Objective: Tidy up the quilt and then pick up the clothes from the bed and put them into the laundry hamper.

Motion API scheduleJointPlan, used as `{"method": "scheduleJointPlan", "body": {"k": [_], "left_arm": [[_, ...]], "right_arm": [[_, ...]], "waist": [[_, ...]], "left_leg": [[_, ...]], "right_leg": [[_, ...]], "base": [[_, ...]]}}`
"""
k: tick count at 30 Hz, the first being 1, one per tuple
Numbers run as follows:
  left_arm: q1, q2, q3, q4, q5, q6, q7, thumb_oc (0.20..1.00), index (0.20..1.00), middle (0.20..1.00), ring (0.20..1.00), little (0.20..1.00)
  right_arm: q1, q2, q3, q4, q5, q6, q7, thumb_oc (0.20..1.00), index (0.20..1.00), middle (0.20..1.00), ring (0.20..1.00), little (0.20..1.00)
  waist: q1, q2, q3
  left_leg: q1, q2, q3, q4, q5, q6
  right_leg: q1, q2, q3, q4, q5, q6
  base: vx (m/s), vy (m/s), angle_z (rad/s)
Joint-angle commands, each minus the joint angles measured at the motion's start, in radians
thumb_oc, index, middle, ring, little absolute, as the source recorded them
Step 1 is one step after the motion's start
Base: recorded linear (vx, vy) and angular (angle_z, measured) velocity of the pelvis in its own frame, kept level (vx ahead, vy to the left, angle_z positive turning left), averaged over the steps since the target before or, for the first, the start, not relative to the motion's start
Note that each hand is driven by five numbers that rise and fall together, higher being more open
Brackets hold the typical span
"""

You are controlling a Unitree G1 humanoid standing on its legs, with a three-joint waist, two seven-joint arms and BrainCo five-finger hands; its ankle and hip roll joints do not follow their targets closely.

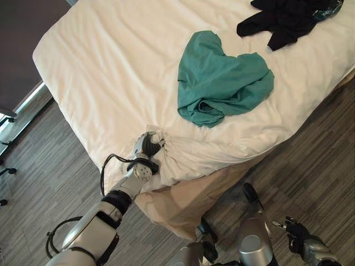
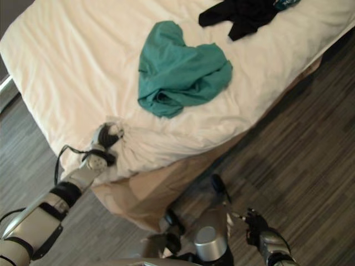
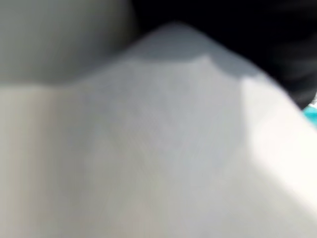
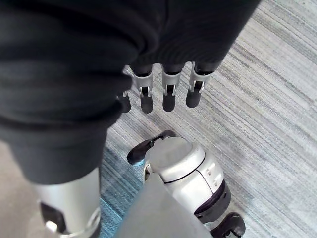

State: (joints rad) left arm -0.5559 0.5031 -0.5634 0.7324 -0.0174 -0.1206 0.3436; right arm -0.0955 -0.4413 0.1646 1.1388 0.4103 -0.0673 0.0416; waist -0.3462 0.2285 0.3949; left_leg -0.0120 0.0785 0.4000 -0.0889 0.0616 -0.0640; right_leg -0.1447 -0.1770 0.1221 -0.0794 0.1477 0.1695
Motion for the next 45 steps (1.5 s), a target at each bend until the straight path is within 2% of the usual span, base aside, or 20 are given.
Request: {"method": "scheduleJointPlan", "body": {"k": [1, 8, 14, 15, 16, 17, 21, 23, 25, 27, 28, 30, 31, 33, 34, 36, 39, 41, 43, 45], "left_arm": [[0.079, 0.089, 0.001, -0.132, 0.011, -0.13, 0.06, 0.2, 0.2, 0.2, 0.2, 0.2], [0.189, 0.239, 0.102, -0.593, 0.17, -0.181, -0.066, 0.2, 0.2, 0.2, 0.2, 0.2], [0.42, 0.268, 0.027, -0.824, 0.264, -0.127, -0.263, 0.2, 0.2, 0.2, 0.2, 0.2], [0.449, 0.274, -0.005, -0.828, 0.29, -0.125, -0.257, 0.338, 0.338, 0.338, 0.338, 0.338], [0.472, 0.279, -0.026, -0.829, 0.308, -0.127, -0.244, 0.718, 0.718, 0.718, 0.718, 0.718], [0.486, 0.28, -0.044, -0.83, 0.328, -0.12, -0.235, 1.0, 1.0, 1.0, 1.0, 1.0], [0.536, 0.3, -0.119, -0.826, 0.329, -0.096, -0.167, 1.0, 1.0, 1.0, 1.0, 1.0], [0.564, 0.295, -0.14, -0.812, 0.227, -0.042, -0.138, 1.0, 1.0, 1.0, 1.0, 1.0], [0.617, 0.26, -0.143, -0.736, -0.005, -0.002, -0.127, 1.0, 1.0, 1.0, 1.0, 1.0], [0.69, 0.152, -0.114, -0.553, -0.311, -0.004, -0.095, 1.0, 1.0, 1.0, 1.0, 1.0], [0.741, 0.039, -0.066, -0.356, -0.484, -0.029, -0.121, 1.0, 1.0, 1.0, 1.0, 1.0], [0.777, -0.094, 0.026, -0.132, -0.559, -0.073, -0.176, 1.0, 1.0, 1.0, 1.0, 1.0], [0.789, -0.234, 0.209, 0.158, -0.556, -0.091, -0.249, 1.0, 1.0, 1.0, 1.0, 1.0], [0.751, -0.295, 0.336, 0.349, -0.492, -0.087, -0.245, 1.0, 1.0, 1.0, 1.0, 1.0], [0.725, -0.315, 0.386, 0.432, -0.477, -0.055, -0.211, 1.0, 1.0, 1.0, 1.0, 1.0], [0.71, -0.32, 0.431, 0.483, -0.473, -0.034, -0.199, 1.0, 1.0, 1.0, 1.0, 1.0], [0.696, -0.318, 0.483, 0.516, -0.37, -0.039, -0.2, 1.0, 1.0, 1.0, 1.0, 1.0], [0.689, -0.3, 0.491, 0.508, -0.339, -0.047, -0.205, 1.0, 1.0, 1.0, 1.0, 1.0], [0.697, -0.252, 0.491, 0.471, -0.3, -0.056, -0.2, 1.0, 1.0, 1.0, 1.0, 1.0], [0.723, -0.209, 0.51, 0.427, -0.298, -0.053, -0.207, 1.0, 1.0, 1.0, 1.0, 1.0]], "right_arm": [[0.048, 0.05, 0.025, 0.027, -0.059, -0.008, -0.029, 1.0, 1.0, 1.0, 1.0, 1.0], [0.056, 0.112, 0.052, 0.076, -0.063, 0.01, -0.067, 1.0, 1.0, 1.0, 1.0, 1.0], [-0.022, 0.111, 0.09, 0.124, -0.025, -0.001, -0.047, 1.0, 1.0, 1.0, 1.0, 1.0], [-0.041, 0.11, 0.097, 0.12, -0.017, 0.0, -0.044, 1.0, 1.0, 1.0, 1.0, 1.0], [-0.057, 0.11, 0.105, 0.116, -0.01, -0.002, -0.039, 1.0, 1.0, 1.0, 1.0, 1.0], [-0.071, 0.109, 0.112, 0.115, -0.003, -0.005, -0.036, 1.0, 1.0, 1.0, 1.0, 1.0], [-0.113, 0.111, 0.14, 0.105, 0.017, 0.009, -0.041, 1.0, 1.0, 1.0, 1.0, 1.0], [-0.124, 0.118, 0.146, 0.109, 0.028, 0.019, -0.05, 1.0, 1.0, 1.0, 1.0, 1.0], [-0.124, 0.132, 0.146, 0.11, 0.049, 0.032, -0.064, 1.0, 1.0, 1.0, 1.0, 1.0], [-0.115, 0.149, 0.132, 0.114, 0.066, 0.032, -0.072, 1.0, 1.0, 1.0, 1.0, 1.0], [-0.104, 0.164, 0.116, 0.116, 0.079, 0.028, -0.077, 1.0, 1.0, 1.0, 1.0, 1.0], [-0.095, 0.179, 0.107, 0.115, 0.101, 0.023, -0.084, 1.0, 1.0, 1.0, 1.0, 1.0], [-0.082, 0.203, 0.087, 0.12, 0.127, 0.028, -0.098, 1.0, 1.0, 1.0, 1.0, 1.0], [-0.076, 0.223, 0.07, 0.129, 0.155, 0.052, -0.118, 1.0, 1.0, 1.0, 1.0, 1.0], [-0.071, 0.232, 0.051, 0.138, 0.208, 0.08, -0.131, 0.862, 0.862, 0.862, 0.862, 0.862], [-0.058, 0.232, 0.018, 0.141, 0.314, 0.088, -0.136, 0.2, 0.2, 0.2, 0.2, 0.2], [0.009, 0.208, -0.091, 0.077, 0.418, 0.011, -0.162, 0.2, 0.2, 0.2, 0.2, 0.2], [0.049, 0.173, -0.128, 0.01, 0.317, -0.081, -0.23, 0.2, 0.2, 0.2, 0.2, 0.2], [0.101, 0.082, -0.118, -0.249, 0.122, -0.106, -0.38, 0.2, 0.2, 0.2, 0.2, 0.2], [0.143, -0.014, -0.147, -0.617, 0.007, 0.023, -0.419, 0.2, 0.2, 0.2, 0.2, 0.2]], "waist": [[0.048, -0.093, -0.055], [0.173, -0.144, -0.094], [0.28, -0.143, -0.104], [0.289, -0.141, -0.102], [0.298, -0.139, -0.099], [0.304, -0.137, -0.097], [0.323, -0.127, -0.093], [0.335, -0.123, -0.093], [0.35, -0.121, -0.091], [0.371, -0.124, -0.089], [0.384, -0.131, -0.087], [0.393, -0.141, -0.084], [0.406, -0.161, -0.08], [0.409, -0.182, -0.08], [0.409, -0.193, -0.078], [0.404, -0.204, -0.079], [0.374, -0.25, -0.092], [0.36, -0.28, -0.092], [0.341, -0.33, -0.081], [0.312, -0.37, -0.077]], "left_leg": [[-0.028, 0.066, -0.042, 0.11, -0.064, -0.029], [-0.04, 0.079, -0.125, 0.09, -0.056, -0.026], [-0.004, 0.073, -0.191, 0.048, -0.05, -0.02], [-0.007, 0.072, -0.194, 0.047, -0.049, -0.02], [-0.009, 0.07, -0.196, 0.046, -0.049, -0.02], [-0.009, 0.068, -0.198, 0.044, -0.05, -0.018], [-0.012, 0.059, -0.201, 0.039, -0.051, -0.014], [-0.011, 0.053, -0.205, 0.035, -0.051, -0.011], [-0.005, 0.046, -0.214, 0.032, -0.056, -0.01], [-0.007, 0.039, -0.229, 0.033, -0.057, -0.008], [-0.012, 0.035, -0.239, 0.037, -0.056, -0.007], [-0.025, 0.033, -0.248, 0.046, -0.05, -0.007], [-0.034, 0.033, -0.255, 0.055, -0.047, -0.007], [-0.044, 0.036, -0.261, 0.062, -0.042, -0.008], [-0.043, 0.039, -0.266, 0.066, -0.041, -0.007], [-0.038, 0.04, -0.269, 0.072, -0.043, -0.006], [-0.014, 0.057, -0.244, 0.076, -0.05, -0.004], [-0.013, 0.067, -0.233, 0.082, -0.056, -0.002], [-0.013, 0.083, -0.228, 0.093, -0.066, 0.0], [-0.012, 0.092, -0.215, 0.095, -0.072, 0.002]], "right_leg": [[-0.025, -0.021, -0.069, 0.071, -0.101, -0.011], [0.028, -0.021, -0.154, 0.047, -0.097, -0.013], [0.107, -0.017, -0.231, 0.003, -0.098, -0.009], [0.107, -0.018, -0.238, 0.004, -0.097, -0.006], [0.106, -0.02, -0.244, 0.004, -0.098, -0.004], [0.107, -0.022, -0.25, 0.004, -0.098, -0.002], [0.11, -0.027, -0.261, 0.008, -0.103, 0.004], [0.115, -0.03, -0.267, 0.008, -0.104, 0.007], [0.125, -0.033, -0.276, 0.011, -0.109, 0.01], [0.131, -0.036, -0.292, 0.016, -0.114, 0.008], [0.132, -0.038, -0.304, 0.02, -0.113, 0.006], [0.127, -0.04, -0.314, 0.023, -0.106, 0.003], [0.121, -0.044, -0.322, 0.029, -0.101, 0.002], [0.112, -0.045, -0.321, 0.034, -0.094, 0.0], [0.111, -0.042, -0.312, 0.037, -0.092, -0.004], [0.111, -0.039, -0.296, 0.041, -0.09, -0.005], [0.122, -0.032, -0.271, 0.034, -0.076, 0.003], [0.122, -0.027, -0.258, 0.028, -0.064, 0.013], [0.124, -0.016, -0.25, 0.022, -0.048, 0.025], [0.12, -0.008, -0.239, 0.014, -0.04, 0.031]], "base": [[-0.07, 0.018, 0.08], [-0.07, -0.058, 0.41], [-0.01, 0.109, 0.44], [-0.08, 0.158, 0.27], [-0.07, 0.11, 0.27], [-0.06, 0.115, 0.17], [-0.04, 0.085, 0.22], [0.0, 0.047, 0.02], [0.02, 0.01, 0.06], [0.0, -0.033, -0.01], [-0.01, -0.066, 0.0], [-0.06, -0.129, 0.22], [-0.06, -0.208, 0.31], [-0.01, -0.14, 0.22], [0.03, -0.045, 0.22], [0.07, -0.035, 0.17], [0.13, -0.097, -0.1], [0.0, -0.161, -0.33], [-0.04, -0.199, -0.24], [-0.06, -0.123, -0.2]]}}
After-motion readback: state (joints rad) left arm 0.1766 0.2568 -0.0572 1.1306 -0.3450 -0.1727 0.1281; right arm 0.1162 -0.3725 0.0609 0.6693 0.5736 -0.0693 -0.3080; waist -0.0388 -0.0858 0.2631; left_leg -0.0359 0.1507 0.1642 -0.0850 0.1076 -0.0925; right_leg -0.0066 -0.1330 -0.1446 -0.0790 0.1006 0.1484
